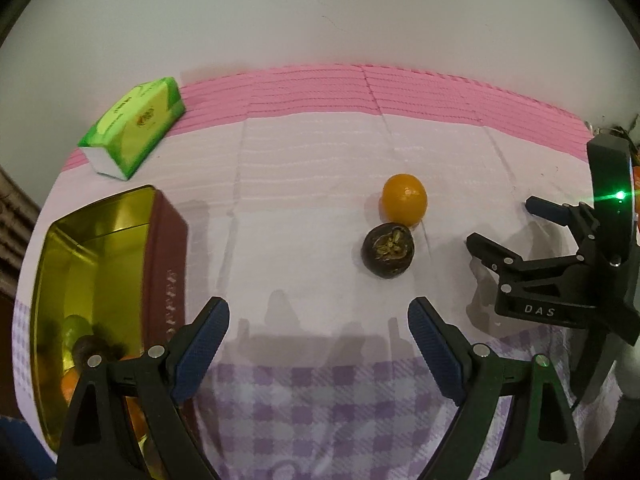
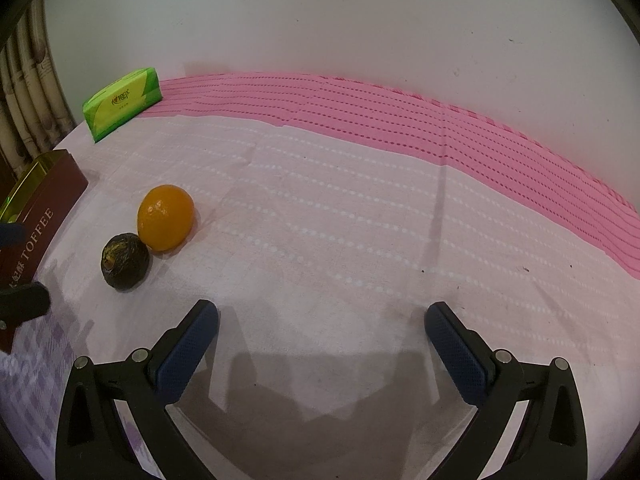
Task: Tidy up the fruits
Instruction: 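Move the left tool to the last dark brown fruit and grasp it, then carry the dark brown fruit into the tin and open the left tool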
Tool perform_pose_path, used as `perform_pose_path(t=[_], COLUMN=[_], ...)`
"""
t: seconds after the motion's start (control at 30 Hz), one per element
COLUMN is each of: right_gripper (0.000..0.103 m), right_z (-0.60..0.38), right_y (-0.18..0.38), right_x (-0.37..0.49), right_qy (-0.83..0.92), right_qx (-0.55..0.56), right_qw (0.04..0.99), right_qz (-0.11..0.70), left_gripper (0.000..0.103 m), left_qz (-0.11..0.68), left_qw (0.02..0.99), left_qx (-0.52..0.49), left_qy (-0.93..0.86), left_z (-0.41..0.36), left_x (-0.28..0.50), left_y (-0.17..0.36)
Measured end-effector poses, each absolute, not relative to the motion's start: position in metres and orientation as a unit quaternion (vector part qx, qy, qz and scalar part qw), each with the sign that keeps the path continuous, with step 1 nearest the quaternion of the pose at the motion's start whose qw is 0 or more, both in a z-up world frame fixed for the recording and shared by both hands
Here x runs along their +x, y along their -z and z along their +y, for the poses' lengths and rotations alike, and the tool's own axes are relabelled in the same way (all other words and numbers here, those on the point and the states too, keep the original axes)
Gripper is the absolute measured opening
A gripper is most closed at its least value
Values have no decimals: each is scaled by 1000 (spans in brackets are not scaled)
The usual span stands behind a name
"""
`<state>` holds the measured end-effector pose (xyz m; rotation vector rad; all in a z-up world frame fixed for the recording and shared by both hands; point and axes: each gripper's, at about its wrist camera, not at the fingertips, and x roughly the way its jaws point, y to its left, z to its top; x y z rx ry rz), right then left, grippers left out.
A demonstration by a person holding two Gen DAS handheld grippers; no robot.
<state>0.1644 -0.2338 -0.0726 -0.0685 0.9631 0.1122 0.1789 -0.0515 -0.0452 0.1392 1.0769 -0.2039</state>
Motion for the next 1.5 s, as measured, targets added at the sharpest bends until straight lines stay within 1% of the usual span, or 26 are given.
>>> perform_pose_path(t=[0.17,0.27,0.37,0.47,0.53,0.6,0.67,0.77,0.8,0.87,0.93,1.0,1.5], right_gripper=[103,103,103,103,103,103,103,103,103,103,103,103,103], right_z=[-234,-234,-234,-234,-234,-234,-233,-233,-233,-233,-233,-233,-234], right_y=[72,72,72,72,72,72,72,72,72,72,72,72,72], right_x=[164,165,166,166,166,166,166,166,166,166,166,166,166], right_qy=[-54,-54,-54,-54,-54,-54,-54,-54,-54,-54,-54,-54,-54], right_qx=[-33,-33,-33,-33,-33,-33,-33,-33,-33,-33,-33,-33,-33], right_qw=[884,884,884,884,884,884,884,884,884,884,884,884,884], right_qz=[463,463,463,463,463,463,463,463,463,463,463,463,463], left_gripper=[87,83,75,66,65,57,55,48,44,39,38,33,33], left_qz=[518,522,528,532,533,530,531,532,534,536,535,534,541], left_qw=[845,841,838,835,833,834,832,830,828,826,827,827,827], left_qx=[69,65,49,39,41,48,54,53,52,51,55,55,35], left_qy=[113,125,132,136,140,145,152,158,161,164,164,167,148], left_z=[-63,-70,-72,-72,-75,-79,-84,-89,-90,-94,-97,-97,-73], left_x=[187,193,200,206,210,212,216,221,223,224,223,221,197], left_y=[56,61,65,67,69,69,69,71,72,72,73,73,66])
